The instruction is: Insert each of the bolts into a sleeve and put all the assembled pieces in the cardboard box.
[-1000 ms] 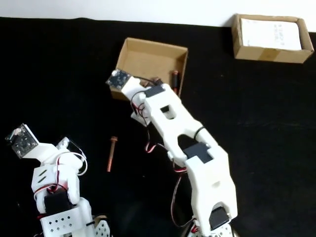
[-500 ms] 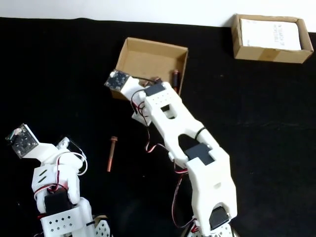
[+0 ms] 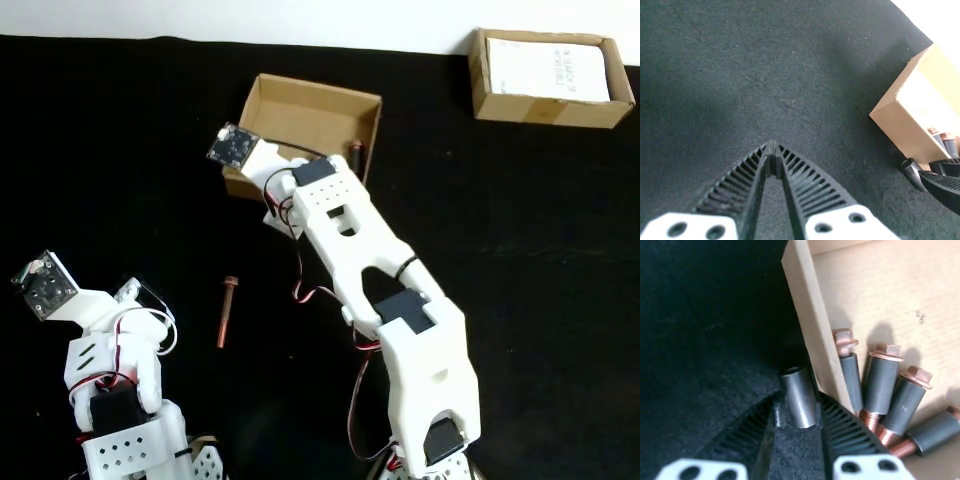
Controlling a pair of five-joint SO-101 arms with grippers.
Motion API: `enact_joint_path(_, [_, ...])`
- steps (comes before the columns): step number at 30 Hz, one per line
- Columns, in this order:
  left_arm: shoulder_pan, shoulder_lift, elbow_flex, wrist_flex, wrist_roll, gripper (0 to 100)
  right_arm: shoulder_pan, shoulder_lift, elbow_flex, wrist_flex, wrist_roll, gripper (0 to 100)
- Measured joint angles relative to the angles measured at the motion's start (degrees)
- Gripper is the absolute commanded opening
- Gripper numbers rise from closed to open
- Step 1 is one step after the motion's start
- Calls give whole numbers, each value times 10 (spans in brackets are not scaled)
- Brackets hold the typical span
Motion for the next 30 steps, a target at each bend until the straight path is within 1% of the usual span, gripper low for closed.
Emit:
enact_joint_path(10, [0, 0, 0, 0, 0, 10, 4, 146, -113, -11, 0, 104])
enact_joint_path(13, [0, 0, 0, 0, 0, 10, 4, 176, -138, -5, 0, 39])
enact_joint_path(14, [0, 0, 0, 0, 0, 10, 4, 181, -147, 5, 0, 8])
enact_joint_path(21, [0, 0, 0, 0, 0, 10, 9, 192, -207, 98, -3, 6])
enact_joint_path(27, [4, 0, 0, 0, 0, 10, 20, 192, -295, 243, -75, 6])
enact_joint_path(30, [4, 0, 0, 0, 0, 10, 30, 184, -358, 315, -98, 6])
